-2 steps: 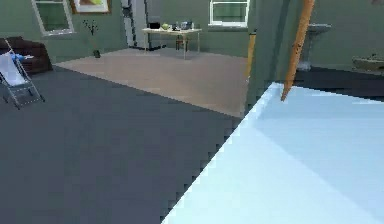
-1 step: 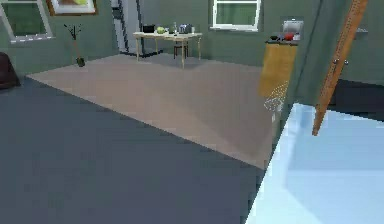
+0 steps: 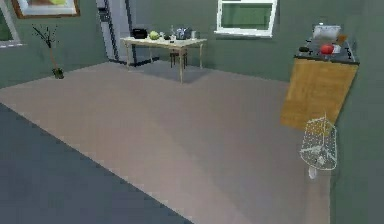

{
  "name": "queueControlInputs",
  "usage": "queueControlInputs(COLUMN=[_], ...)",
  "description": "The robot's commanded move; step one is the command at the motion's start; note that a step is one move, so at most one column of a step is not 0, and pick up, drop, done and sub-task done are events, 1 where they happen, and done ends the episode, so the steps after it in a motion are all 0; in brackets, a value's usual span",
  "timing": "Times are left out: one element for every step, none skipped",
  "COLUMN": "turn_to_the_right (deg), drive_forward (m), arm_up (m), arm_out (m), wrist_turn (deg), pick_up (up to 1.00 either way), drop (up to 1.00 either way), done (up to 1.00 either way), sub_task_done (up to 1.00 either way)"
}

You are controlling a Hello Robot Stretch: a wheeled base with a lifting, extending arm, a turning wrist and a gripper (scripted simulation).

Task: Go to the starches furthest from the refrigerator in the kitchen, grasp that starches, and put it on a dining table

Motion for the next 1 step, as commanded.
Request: queueControlInputs(turn_to_the_right=[-3.0], drive_forward=[0.0], arm_up=[0.0], arm_out=[0.0], wrist_turn=[0.0], pick_up=[0.0], drop=[0.0], done=[0.0], sub_task_done=[0.0])
